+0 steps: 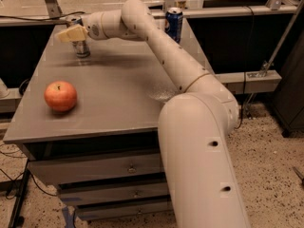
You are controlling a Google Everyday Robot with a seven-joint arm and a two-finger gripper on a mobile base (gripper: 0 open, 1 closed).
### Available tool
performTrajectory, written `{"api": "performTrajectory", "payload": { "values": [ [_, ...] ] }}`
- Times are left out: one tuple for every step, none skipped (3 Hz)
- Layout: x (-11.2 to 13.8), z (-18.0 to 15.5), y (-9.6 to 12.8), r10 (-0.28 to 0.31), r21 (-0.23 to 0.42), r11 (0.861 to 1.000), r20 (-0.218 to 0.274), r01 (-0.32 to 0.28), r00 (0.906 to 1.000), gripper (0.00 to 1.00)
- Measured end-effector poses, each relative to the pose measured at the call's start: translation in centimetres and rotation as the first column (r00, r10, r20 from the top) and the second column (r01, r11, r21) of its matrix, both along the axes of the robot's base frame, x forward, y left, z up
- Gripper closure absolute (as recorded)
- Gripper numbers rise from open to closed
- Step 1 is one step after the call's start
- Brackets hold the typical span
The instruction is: Pick redbull can
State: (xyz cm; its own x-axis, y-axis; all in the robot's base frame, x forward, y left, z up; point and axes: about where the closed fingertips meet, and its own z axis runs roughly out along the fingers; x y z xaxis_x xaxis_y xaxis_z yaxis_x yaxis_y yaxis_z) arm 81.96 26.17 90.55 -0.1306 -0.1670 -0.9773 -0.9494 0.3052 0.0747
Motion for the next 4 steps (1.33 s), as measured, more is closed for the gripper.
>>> {"api": "performTrajectory", "payload": {
  "values": [
    [0.5,-0.4,0.2,-0.007,0.001,1.0,-0.011,0.007,0.9999,0.41],
    [0.5,0.7,0.0,-0.009,0.007,1.0,-0.002,0.009,1.0,0.64],
    [-0.1,4.0,0.4,0.002,0.051,0.999,0.012,-0.003,0.9999,0.87],
    [-1.4,8.9,1.1,0.007,0.099,0.995,0.031,-0.01,0.9995,1.0]
  ]
}}
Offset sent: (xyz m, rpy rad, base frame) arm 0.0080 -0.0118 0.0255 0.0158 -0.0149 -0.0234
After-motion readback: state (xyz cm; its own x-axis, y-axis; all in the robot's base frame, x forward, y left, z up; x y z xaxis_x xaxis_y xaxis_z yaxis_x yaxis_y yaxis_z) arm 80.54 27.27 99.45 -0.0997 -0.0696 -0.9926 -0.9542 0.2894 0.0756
